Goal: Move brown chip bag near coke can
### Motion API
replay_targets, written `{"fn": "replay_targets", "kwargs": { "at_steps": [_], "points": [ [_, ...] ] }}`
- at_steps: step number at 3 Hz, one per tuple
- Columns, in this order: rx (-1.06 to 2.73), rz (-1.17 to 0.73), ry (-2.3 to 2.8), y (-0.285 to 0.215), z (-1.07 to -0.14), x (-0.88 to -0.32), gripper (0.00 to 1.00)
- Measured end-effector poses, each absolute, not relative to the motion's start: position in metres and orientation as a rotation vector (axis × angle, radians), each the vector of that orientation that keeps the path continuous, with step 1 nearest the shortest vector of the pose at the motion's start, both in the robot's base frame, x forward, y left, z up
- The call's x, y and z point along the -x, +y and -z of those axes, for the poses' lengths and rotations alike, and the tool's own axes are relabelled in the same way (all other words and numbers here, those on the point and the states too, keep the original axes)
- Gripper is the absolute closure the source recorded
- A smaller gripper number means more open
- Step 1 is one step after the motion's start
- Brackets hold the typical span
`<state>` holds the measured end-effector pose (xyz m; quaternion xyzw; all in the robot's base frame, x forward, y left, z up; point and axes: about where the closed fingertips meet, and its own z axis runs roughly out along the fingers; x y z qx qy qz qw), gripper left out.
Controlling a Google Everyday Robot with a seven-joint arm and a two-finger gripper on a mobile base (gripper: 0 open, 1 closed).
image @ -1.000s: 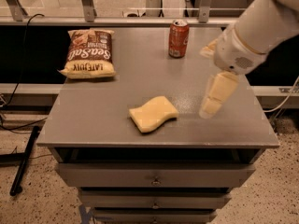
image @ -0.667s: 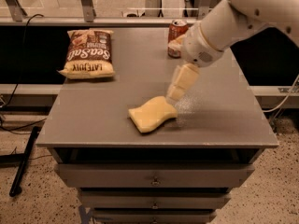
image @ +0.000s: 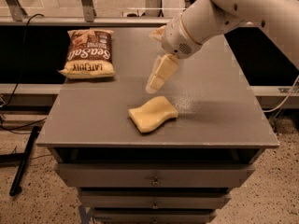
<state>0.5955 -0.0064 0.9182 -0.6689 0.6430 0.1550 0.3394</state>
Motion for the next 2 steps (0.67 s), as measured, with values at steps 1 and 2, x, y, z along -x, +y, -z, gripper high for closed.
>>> {"fn": "replay_targets", "kwargs": {
  "at_steps": [1,2],
  "points": [
    [1.705,-0.409,1.662,0.011,-0.918,-0.604,0.0],
    [1.632,-0.404,1.678,0.043,-0.909,-0.629,0.0]
  ]
}}
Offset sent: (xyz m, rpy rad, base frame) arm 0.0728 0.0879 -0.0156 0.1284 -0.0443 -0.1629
